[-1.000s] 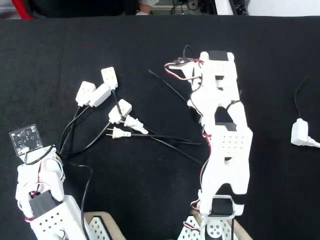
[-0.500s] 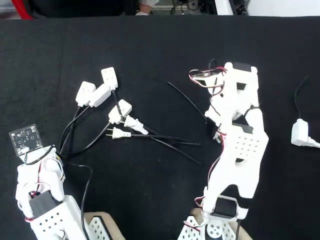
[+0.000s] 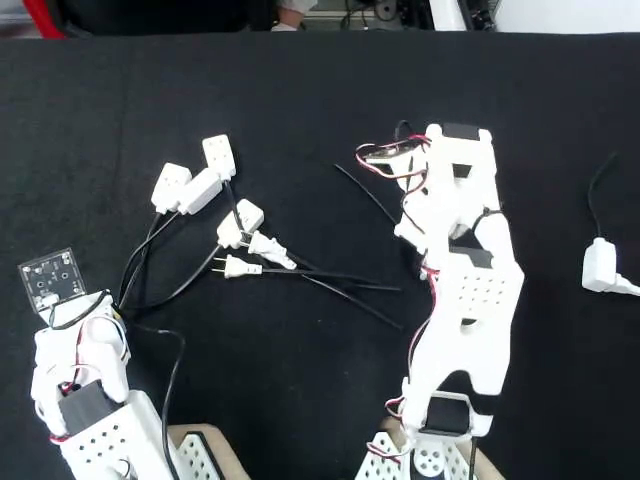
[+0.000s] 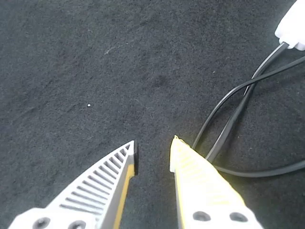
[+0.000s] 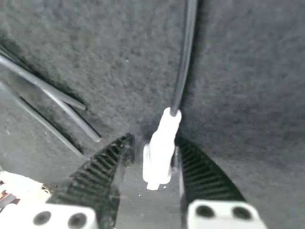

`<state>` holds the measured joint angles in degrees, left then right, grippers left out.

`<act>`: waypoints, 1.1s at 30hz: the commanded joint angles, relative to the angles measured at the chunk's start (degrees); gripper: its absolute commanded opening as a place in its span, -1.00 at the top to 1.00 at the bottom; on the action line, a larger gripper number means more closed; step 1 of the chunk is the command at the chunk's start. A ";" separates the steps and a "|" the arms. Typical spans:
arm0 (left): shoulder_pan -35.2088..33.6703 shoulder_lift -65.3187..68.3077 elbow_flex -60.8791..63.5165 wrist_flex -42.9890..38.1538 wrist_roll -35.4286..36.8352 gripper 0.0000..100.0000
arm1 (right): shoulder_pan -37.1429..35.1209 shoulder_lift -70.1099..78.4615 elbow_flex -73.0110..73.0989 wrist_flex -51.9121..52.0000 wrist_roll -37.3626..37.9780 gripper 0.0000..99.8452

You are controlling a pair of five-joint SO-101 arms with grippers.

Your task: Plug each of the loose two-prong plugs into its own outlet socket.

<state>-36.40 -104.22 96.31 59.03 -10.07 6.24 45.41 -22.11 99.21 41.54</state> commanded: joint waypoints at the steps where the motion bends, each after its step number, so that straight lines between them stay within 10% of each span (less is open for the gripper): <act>1: 0.66 -0.18 1.01 -0.62 -0.53 0.73 | -1.58 -0.13 -3.65 1.76 -0.53 0.70; 33: 0.66 -0.18 1.01 -0.62 -0.53 0.73 | -1.05 -0.04 -7.08 1.85 -0.09 0.93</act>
<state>-36.40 -104.22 96.31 59.03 -10.07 5.98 45.85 -26.07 99.38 41.45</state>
